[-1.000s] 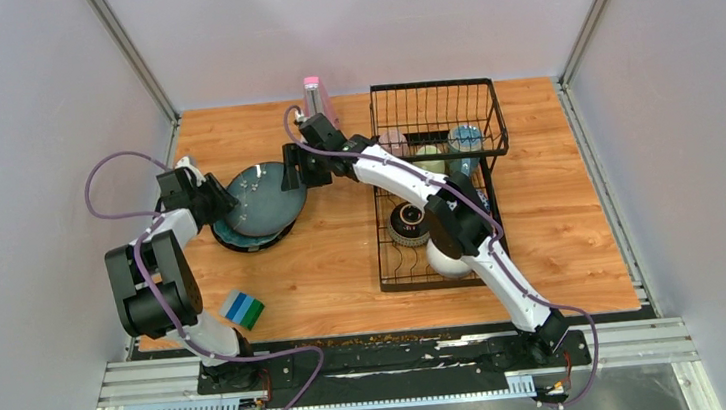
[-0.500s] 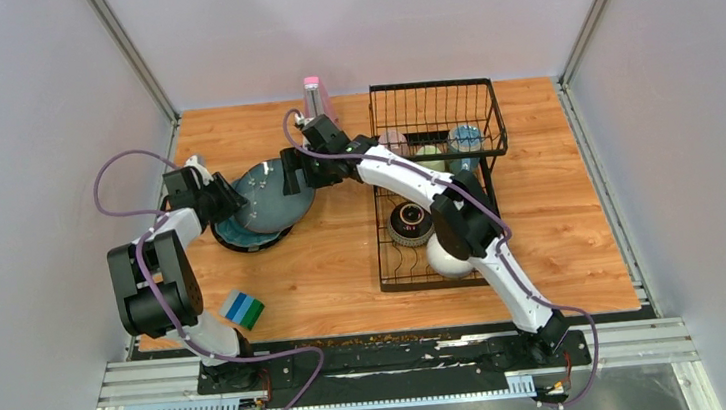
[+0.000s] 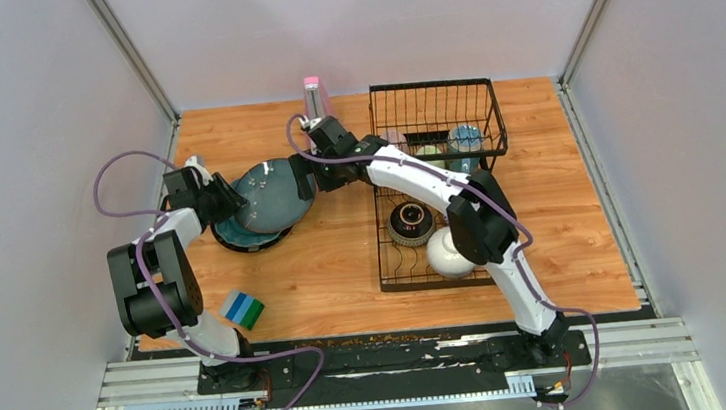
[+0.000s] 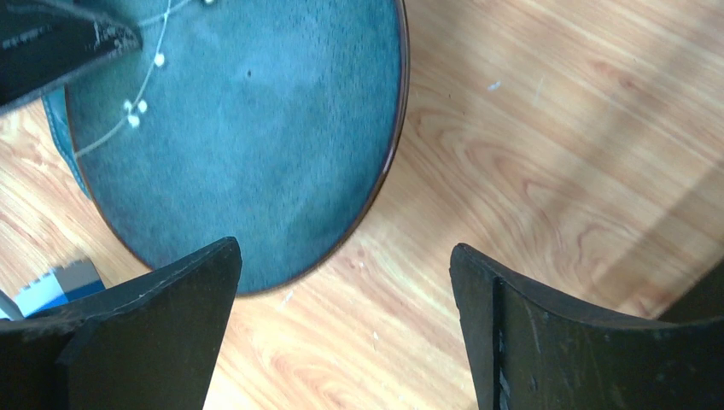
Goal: Load the mixed dishes into the dish rack
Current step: Pick up the plate at the center of the board.
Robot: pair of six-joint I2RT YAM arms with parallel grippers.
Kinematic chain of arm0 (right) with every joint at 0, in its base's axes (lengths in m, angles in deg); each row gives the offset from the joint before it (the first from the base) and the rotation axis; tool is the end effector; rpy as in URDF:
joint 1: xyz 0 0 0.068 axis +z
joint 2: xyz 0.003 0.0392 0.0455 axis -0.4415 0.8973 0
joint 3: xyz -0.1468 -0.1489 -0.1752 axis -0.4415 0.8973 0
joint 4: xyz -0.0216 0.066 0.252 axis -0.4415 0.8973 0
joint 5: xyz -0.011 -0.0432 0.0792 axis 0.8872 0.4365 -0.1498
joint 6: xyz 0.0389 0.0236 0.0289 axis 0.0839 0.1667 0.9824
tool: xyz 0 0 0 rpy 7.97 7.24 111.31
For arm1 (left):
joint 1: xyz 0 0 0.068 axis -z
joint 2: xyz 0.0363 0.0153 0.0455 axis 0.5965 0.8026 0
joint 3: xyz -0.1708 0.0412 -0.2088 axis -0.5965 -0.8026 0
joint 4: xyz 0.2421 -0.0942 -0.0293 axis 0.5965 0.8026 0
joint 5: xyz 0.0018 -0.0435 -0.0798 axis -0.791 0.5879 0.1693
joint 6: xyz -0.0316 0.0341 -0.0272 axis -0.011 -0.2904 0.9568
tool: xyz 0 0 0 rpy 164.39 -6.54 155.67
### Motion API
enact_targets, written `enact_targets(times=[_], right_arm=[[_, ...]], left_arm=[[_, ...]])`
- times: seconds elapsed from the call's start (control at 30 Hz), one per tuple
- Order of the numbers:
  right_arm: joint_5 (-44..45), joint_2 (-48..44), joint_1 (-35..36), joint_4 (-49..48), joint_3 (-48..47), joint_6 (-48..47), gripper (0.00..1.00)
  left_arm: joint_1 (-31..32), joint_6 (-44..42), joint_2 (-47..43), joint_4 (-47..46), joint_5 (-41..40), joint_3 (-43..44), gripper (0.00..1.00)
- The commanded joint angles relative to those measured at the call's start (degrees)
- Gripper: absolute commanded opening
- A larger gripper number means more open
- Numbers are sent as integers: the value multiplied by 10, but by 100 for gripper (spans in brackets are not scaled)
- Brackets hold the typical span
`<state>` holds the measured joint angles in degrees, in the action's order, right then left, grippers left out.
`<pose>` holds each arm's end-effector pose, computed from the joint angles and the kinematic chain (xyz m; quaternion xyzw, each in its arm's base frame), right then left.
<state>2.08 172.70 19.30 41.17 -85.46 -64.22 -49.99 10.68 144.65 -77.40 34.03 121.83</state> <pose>0.3629 0.3730 0.2347 -0.2197 0.9036 0.2277 0.2888 0.3203 0.0636 0.1771 -0.2226 0.8850 -0.1936 0.3601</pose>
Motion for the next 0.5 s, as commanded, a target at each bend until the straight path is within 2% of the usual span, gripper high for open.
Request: enact_targets(times=[0.0, 0.47], right_arm=[[31, -98, 19, -30, 68, -33, 93], [43, -159, 41, -27, 241, -104, 93]], left_arm=[[7, -7, 4, 32, -20, 8, 43], [7, -11, 3, 40, -25, 12, 43]])
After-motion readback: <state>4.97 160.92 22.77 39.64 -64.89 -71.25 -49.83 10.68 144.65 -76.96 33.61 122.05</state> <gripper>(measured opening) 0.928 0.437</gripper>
